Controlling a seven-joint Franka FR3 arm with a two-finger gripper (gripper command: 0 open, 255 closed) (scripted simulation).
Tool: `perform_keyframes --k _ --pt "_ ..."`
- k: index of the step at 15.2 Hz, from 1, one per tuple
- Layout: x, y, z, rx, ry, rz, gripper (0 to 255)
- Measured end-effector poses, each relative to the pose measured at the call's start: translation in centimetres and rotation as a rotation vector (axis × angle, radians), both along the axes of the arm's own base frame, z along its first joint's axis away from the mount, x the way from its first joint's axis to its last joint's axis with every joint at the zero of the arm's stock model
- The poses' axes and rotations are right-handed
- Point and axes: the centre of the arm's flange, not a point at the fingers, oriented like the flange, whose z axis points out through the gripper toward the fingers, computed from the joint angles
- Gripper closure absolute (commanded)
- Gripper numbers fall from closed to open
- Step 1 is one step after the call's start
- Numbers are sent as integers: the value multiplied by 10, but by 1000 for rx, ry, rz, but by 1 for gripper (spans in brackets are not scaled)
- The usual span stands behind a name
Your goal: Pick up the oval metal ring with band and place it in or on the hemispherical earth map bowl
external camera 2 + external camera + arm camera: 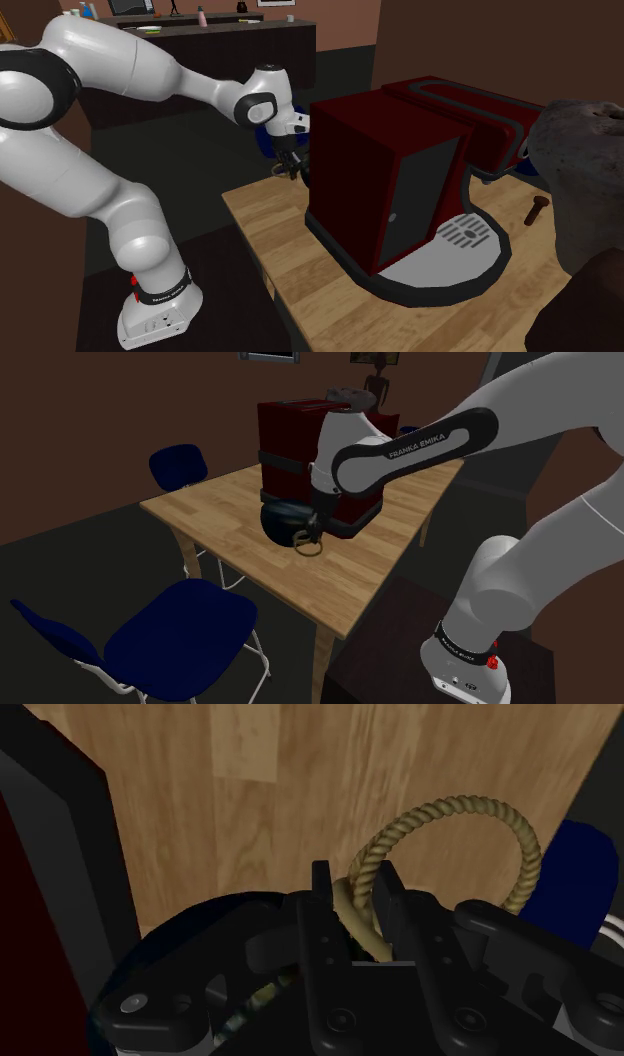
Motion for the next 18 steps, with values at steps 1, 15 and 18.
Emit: perform_keyframes --k 1,15,18 --pt "0 0 6 0 0 0 255" --pt "0 2 79 0 0 0 255" --pt "1 2 95 0 0 0 255"
